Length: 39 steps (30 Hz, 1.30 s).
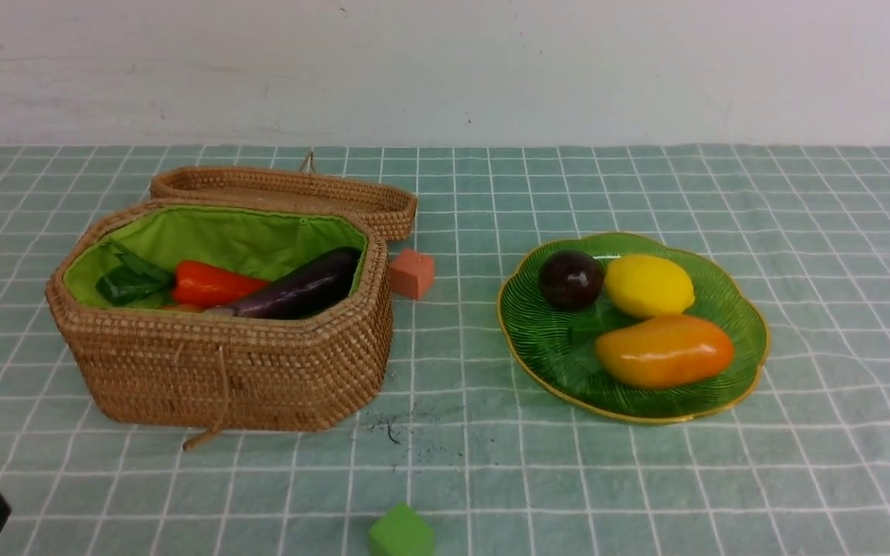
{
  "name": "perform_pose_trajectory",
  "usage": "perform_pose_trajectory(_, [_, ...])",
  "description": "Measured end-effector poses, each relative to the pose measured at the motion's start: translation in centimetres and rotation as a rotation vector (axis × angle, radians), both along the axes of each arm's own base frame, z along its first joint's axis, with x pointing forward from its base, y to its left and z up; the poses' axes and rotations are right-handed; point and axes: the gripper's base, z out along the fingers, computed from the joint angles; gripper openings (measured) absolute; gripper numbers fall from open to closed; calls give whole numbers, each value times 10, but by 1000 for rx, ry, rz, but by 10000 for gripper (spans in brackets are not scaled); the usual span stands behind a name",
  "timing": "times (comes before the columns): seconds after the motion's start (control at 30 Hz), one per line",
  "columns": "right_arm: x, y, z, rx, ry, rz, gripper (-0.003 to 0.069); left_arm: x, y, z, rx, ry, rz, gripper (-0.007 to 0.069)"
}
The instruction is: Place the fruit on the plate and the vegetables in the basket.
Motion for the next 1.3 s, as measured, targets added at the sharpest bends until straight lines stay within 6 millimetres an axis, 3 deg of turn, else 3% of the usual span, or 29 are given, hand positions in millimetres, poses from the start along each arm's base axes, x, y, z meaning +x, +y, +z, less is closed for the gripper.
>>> perform_pose_trajectory(0.23, [0, 0, 0, 0, 0, 0, 12, -7, 6, -33, -76, 330, 102, -13])
perform_pose_trajectory(0.43, [0, 0, 0, -1, 0, 0, 13, -7, 6, -33, -199, 343, 122, -13])
perform_pose_trajectory(1.3, [0, 0, 0, -4, -1, 0, 38, -7, 6, -33, -210, 344, 124, -13])
